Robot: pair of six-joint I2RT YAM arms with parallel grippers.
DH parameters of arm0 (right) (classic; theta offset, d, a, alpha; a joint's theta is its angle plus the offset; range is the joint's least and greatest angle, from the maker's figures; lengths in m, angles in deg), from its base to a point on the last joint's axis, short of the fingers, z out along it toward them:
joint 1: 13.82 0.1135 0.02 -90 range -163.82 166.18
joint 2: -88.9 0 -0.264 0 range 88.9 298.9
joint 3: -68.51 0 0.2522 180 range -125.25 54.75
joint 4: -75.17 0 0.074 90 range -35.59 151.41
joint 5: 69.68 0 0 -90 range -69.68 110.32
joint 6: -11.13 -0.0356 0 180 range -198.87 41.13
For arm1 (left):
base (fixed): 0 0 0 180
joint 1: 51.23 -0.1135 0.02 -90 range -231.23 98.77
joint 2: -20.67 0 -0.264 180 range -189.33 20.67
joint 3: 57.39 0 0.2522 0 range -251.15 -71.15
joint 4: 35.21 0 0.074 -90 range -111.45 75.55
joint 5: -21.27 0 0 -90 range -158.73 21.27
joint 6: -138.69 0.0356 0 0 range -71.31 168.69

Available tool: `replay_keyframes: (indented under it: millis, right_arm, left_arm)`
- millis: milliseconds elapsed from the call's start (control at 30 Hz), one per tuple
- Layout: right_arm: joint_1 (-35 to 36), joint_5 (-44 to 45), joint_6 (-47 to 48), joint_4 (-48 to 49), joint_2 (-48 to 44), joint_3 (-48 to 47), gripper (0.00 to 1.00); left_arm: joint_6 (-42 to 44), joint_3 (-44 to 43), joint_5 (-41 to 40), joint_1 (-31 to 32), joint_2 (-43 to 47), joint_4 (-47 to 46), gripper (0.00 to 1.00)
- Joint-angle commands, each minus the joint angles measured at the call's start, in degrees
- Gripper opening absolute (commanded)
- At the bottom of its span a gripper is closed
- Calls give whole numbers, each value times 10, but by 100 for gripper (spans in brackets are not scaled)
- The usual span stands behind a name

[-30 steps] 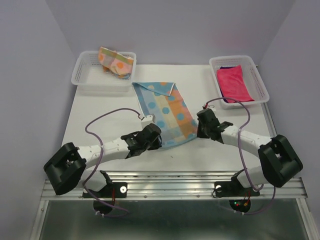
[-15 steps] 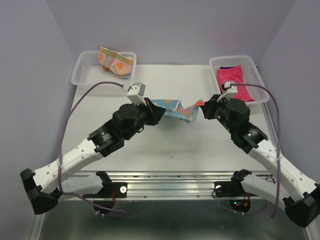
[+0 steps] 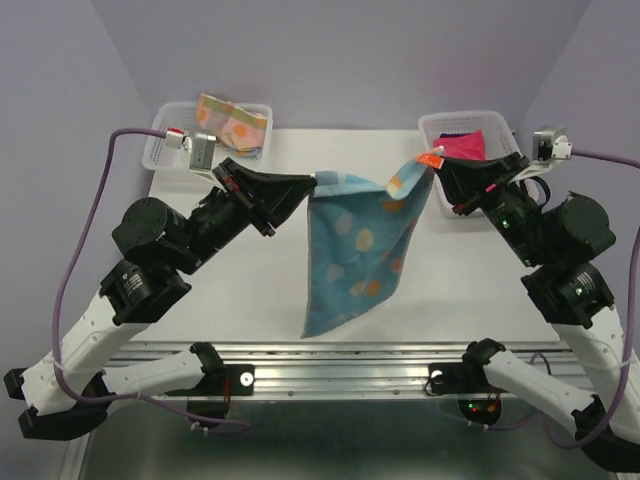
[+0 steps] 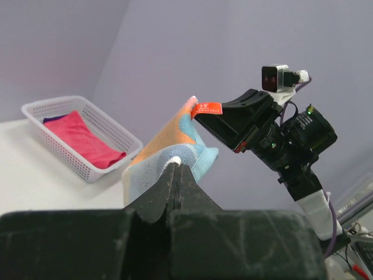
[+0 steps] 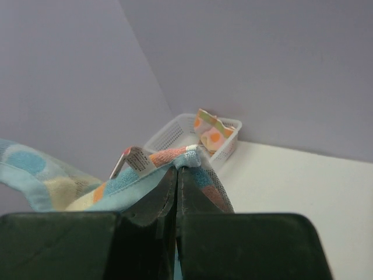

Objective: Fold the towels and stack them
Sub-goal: Flatten out the crumpled towel

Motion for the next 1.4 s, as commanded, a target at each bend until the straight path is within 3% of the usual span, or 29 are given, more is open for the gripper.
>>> replay_keyframes:
  millis: [0,200,433,800,900,933,1067,1367]
  right_arm:
    - [3,-85,-21,-24,-16,-41,1]
    - [3,-115,-51,-15,-58,-9,1]
    - [3,-82,-44,-16,-57,8,1]
    - [3,70,-7,43,11,65,1]
    - [3,115,2,64,52,64,1]
    - [3,135,5,75,62,65,1]
    - [3,170,24,123,113,61,1]
    - [-13,217,52,224,300,32,1]
  left_arm:
    - [-7,-7,82,3,18,-22,0]
    - [-39,44,84,3,44,-51,0]
    - [-44,82,44,3,50,-64,0]
    - [-3,101,-142,-17,0,-61,0]
    - [-2,95,-74,-97,-31,-75,0]
    - [-6,97,-20,-154,-49,-83,0]
    - [-14,89,57,-243,-115,-119,0]
    - [-9,30,180,-360,-286,-168,0]
